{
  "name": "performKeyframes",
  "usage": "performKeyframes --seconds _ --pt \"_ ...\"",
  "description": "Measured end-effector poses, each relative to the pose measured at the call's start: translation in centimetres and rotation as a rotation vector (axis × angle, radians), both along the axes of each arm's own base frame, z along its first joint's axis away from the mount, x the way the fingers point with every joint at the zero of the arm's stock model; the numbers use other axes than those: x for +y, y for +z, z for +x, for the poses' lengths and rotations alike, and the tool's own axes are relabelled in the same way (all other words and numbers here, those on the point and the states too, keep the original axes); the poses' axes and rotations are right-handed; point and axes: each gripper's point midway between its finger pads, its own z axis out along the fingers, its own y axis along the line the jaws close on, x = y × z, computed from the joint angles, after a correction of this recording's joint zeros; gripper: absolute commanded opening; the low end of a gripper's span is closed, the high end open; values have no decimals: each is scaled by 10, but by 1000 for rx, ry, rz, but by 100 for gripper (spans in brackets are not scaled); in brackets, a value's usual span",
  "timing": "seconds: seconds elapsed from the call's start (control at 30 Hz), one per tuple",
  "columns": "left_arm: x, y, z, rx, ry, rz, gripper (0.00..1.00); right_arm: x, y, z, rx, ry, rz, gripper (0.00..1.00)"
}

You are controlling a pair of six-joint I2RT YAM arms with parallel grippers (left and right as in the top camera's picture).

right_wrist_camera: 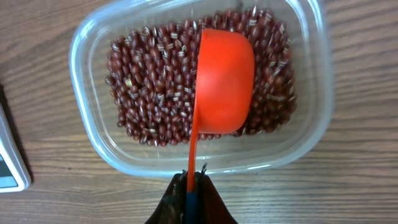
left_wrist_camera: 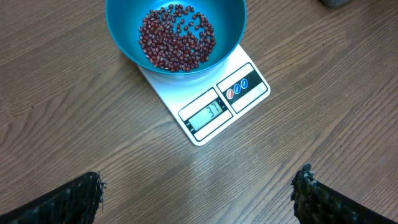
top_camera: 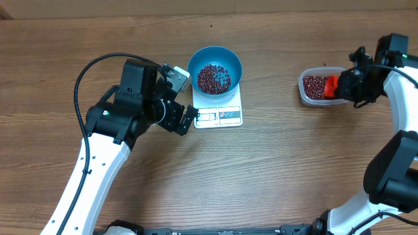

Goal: Scoop item into bowl and weigh 150g on scale
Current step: 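Dip the scoop into the red beans with the right gripper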

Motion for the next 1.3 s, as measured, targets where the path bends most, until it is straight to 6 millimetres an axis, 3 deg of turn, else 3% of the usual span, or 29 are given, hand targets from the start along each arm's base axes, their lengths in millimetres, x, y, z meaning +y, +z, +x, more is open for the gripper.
performKeyframes --seconds 0.47,0.73,0.97,1.3 --pt "0 0 0 0 0 0 100 14 -9 -2 -6 13 75 4" --pt "0 0 0 0 0 0 100 28 -26 -9 6 32 124 4" --pt "0 0 0 0 0 0 100 48 -21 -3 -27 65 200 4" --pt "0 0 0 0 0 0 99 52 -12 -1 -53 32 302 4"
